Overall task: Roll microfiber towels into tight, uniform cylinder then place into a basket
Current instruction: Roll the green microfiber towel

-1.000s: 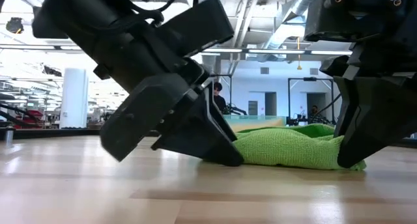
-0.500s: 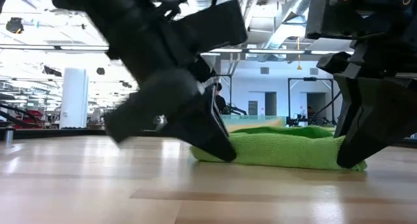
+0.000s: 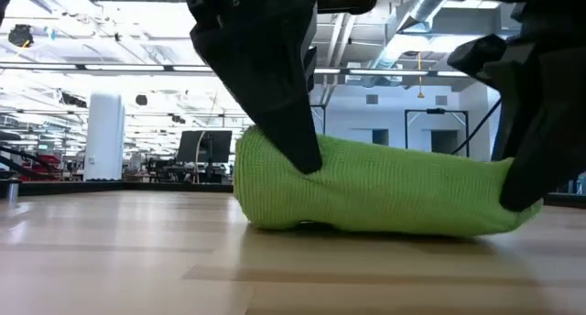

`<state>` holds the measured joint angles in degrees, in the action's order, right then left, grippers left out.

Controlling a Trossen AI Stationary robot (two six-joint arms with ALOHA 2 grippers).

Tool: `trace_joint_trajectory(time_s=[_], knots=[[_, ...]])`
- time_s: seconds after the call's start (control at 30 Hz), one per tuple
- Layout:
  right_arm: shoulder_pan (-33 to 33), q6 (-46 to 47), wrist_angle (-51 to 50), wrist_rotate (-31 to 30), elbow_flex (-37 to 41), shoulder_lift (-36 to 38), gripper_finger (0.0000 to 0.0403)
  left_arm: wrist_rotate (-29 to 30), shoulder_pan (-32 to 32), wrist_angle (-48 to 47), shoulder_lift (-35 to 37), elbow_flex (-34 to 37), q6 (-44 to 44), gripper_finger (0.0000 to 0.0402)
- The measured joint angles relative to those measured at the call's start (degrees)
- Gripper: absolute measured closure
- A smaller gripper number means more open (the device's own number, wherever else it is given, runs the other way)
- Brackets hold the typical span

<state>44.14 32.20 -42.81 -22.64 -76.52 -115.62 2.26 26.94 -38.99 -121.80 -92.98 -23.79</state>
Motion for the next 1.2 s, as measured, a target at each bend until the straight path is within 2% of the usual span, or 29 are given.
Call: trace_joint_trajectory(time_s=[0.1,0.17,0.33,0.4,0.57,0.73,1.03,1.2], knots=[[0.3,-5.9,-2.0,0.0,0.1,1.0,0.0373,-1.8,-0.8,0.9,0.0,-0.1,-2.4,0.0389],[-0.1,-8.0,-2.8,2.0,1.0,3.4,0.0374,-2.5,-1.6,1.3,0.1,-0.1,-3.3,0.0389],[-1.3,-8.4,-1.6,4.6,6.6,12.3,0.0374,-2.9,-3.4,1.3,0.7,-0.3,-2.6,0.0389],[-1.8,-8.3,2.2,5.8,10.3,16.1,0.0374,-2.9,-3.8,1.5,0.7,-0.4,-2.4,0.0389],[-4.5,-8.0,19.2,10.6,22.3,22.6,0.0374,-3.1,-4.1,1.3,0.8,-0.2,-1.3,0.0389],[-7.3,-6.7,29.7,14.5,29.7,24.2,0.0374,-2.8,-4.7,0.7,0.7,0.0,-0.9,0.0388],[-12.4,-5.4,37.4,22.8,34.0,24.2,0.0370,-2.5,-6.2,-0.3,0.7,1.5,-1.5,0.0388],[-11.9,-0.6,48.2,30.4,36.4,24.1,0.0372,-9.0,-5.2,3.8,0.8,3.5,-4.6,0.0388]])
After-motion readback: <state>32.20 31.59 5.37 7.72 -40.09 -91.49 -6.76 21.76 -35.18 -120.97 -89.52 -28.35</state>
